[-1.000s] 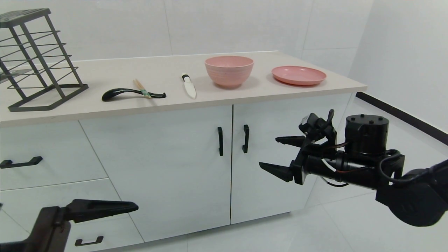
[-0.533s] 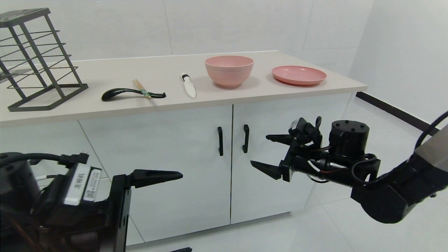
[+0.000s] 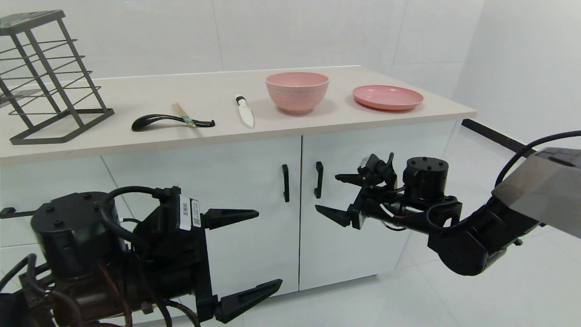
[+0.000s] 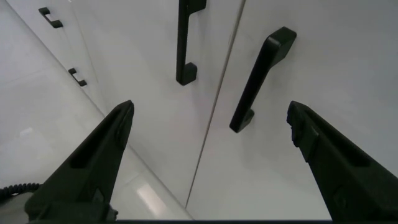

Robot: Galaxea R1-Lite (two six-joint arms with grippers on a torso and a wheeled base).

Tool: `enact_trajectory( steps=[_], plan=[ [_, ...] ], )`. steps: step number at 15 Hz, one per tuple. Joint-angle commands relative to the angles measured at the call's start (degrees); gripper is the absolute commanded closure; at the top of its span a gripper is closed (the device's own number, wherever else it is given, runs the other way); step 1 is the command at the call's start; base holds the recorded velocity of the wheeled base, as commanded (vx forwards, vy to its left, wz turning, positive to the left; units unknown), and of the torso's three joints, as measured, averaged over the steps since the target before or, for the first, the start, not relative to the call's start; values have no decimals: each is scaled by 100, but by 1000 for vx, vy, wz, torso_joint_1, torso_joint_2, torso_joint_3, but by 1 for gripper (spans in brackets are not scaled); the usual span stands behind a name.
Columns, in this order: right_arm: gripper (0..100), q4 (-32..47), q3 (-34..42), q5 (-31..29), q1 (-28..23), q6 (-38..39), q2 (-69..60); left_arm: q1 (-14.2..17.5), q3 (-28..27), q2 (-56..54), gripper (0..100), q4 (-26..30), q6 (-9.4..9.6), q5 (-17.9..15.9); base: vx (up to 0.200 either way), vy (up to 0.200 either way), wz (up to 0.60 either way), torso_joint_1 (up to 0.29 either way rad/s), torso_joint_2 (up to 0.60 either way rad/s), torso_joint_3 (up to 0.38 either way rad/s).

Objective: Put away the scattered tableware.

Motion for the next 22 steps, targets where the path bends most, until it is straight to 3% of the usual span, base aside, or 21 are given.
enact_trajectory(
  steps=[1,18,22],
  plan=[
    [0,-54,-214,3,83,-1,268,-24,-154,115,0,-13,-14,1,0,0,0,0,0,0],
    [0,-116,-1023,249,197,34,839,3,-391,168,0,-206,-119,10,0,0,0,0,0,0],
    [0,-116,-1181,530,197,34,1024,3,-426,256,0,-215,-128,19,0,0,0,0,0,0]
  ],
)
